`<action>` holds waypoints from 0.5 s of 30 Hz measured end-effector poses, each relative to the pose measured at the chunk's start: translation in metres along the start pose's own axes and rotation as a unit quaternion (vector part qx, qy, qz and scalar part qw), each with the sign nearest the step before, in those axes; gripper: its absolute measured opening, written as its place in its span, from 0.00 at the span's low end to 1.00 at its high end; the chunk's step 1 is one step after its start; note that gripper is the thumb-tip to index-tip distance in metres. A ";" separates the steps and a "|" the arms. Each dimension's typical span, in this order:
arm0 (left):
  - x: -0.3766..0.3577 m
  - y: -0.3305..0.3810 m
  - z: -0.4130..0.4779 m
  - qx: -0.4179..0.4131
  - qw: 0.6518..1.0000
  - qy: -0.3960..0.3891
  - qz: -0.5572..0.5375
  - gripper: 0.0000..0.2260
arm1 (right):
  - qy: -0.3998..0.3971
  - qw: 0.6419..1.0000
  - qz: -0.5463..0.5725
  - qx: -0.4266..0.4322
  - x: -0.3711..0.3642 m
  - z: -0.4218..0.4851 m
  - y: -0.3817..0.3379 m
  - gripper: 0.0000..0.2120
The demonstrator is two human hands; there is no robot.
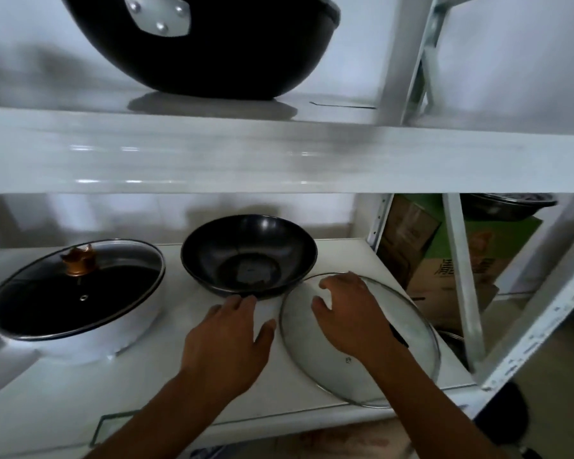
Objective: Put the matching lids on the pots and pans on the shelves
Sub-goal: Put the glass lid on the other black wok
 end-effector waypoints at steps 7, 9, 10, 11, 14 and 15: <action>-0.024 0.004 0.007 0.050 0.997 -0.059 0.024 0.28 | -0.046 0.994 -0.073 -0.069 0.000 0.000 0.070 0.14; -0.027 0.002 0.007 0.066 0.994 -0.080 0.025 0.29 | -0.059 0.991 -0.083 -0.083 -0.002 -0.003 0.078 0.13; -0.028 0.001 0.007 0.071 0.993 -0.088 0.023 0.29 | -0.075 0.989 -0.085 -0.095 -0.004 -0.006 0.083 0.13; -0.029 0.001 0.008 0.076 0.993 -0.093 0.017 0.29 | -0.090 0.987 -0.083 -0.106 -0.005 -0.008 0.088 0.13; -0.029 -0.004 0.012 0.104 0.988 -0.109 -0.014 0.28 | -0.110 0.985 -0.054 -0.123 -0.012 -0.013 0.099 0.12; -0.029 -0.006 0.014 0.116 0.986 -0.117 -0.025 0.27 | -0.111 0.985 -0.040 -0.126 -0.015 -0.014 0.101 0.12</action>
Point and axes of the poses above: each hand's wrist, its own z-axis towards the middle knuckle, its own x-axis out of the back of the hand, y = z × x, the point moved 1 cm from there along z, towards the middle knuckle, and after that the axes turned 4 degrees about -z, right-handed, at the moved point
